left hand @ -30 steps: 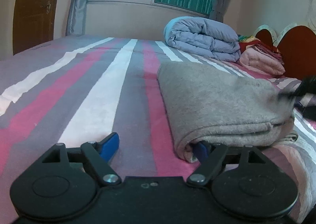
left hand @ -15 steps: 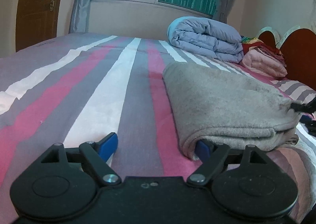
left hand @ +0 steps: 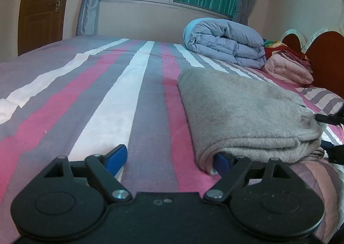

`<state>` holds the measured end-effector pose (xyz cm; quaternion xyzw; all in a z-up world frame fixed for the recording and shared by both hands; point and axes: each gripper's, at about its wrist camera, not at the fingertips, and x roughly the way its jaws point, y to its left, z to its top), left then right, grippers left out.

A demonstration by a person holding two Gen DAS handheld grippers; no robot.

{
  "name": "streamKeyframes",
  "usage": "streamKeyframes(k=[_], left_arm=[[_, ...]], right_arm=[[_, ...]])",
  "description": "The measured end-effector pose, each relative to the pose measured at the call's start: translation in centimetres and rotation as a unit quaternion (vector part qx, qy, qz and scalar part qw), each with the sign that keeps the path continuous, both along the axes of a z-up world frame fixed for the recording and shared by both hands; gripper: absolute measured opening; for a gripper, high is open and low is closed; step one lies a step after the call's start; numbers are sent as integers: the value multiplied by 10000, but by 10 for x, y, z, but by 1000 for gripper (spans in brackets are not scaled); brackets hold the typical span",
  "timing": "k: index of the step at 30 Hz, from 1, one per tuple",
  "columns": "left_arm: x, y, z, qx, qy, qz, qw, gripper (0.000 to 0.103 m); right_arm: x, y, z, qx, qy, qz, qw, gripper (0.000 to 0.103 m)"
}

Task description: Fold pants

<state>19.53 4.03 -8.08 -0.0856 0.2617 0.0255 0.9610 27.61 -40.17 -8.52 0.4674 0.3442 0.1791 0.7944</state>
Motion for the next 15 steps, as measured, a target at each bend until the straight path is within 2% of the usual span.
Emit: streamKeyframes(k=[3,6,8,13,15], left_arm=[[1,0,0,0,7,12,10000,79],[2,0,-1,-1,17,37,10000,80],[0,0,1,10,-35,68,10000,79],[-12,-3,8,79,-444,63,9990,79],[-9,-4,6,134,-309,115,9994,79]], right_arm=[[15,7,-4,-62,135,35,9999,52],[21,23,11,-532,123,298,9981,52],[22,30,23,-755,-85,395,9963,40],[1,11,62,-119,-1162,118,9931,34],[-7,4,56,-29,-1262,-57,9920,34]])
